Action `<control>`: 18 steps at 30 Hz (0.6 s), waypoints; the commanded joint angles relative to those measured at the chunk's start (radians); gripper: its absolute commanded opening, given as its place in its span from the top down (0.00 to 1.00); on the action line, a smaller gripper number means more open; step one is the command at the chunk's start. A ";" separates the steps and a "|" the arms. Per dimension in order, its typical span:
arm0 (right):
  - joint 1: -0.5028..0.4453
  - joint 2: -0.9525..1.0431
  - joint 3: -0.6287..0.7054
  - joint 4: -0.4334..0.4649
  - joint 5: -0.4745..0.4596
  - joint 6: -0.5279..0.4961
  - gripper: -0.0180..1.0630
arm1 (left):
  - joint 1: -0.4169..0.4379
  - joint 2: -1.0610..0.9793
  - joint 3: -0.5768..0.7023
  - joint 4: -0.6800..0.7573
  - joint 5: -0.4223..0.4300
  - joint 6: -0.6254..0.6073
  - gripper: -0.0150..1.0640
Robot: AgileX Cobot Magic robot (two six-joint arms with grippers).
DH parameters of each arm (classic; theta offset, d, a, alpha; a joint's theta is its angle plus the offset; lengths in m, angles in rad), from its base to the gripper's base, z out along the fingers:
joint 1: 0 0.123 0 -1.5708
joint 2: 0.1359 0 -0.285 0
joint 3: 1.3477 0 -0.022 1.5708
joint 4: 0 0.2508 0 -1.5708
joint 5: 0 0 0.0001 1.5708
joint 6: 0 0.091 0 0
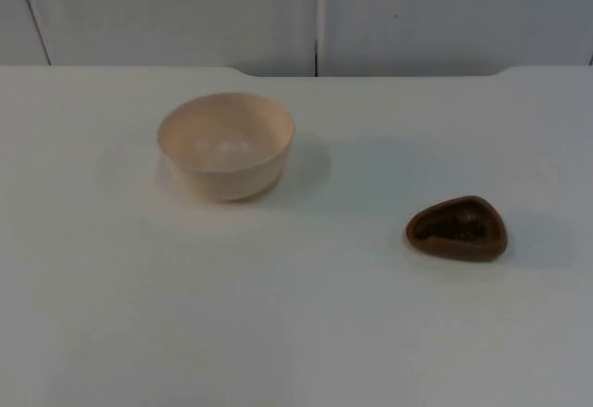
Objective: Pick up the bowl with the left hand and pour the coffee beans from the cup into the bowl with the right hand.
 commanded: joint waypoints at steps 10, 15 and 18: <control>-0.005 -0.004 0.000 0.001 -0.008 0.003 0.01 | 0.000 0.107 -0.124 0.029 -0.029 0.003 0.01; -0.005 -0.004 0.000 0.001 -0.010 0.003 0.01 | 0.000 0.163 -0.165 0.029 -0.029 0.003 0.01; -0.005 -0.004 0.000 0.001 -0.010 0.003 0.01 | 0.000 0.200 -0.182 0.029 -0.032 0.003 0.01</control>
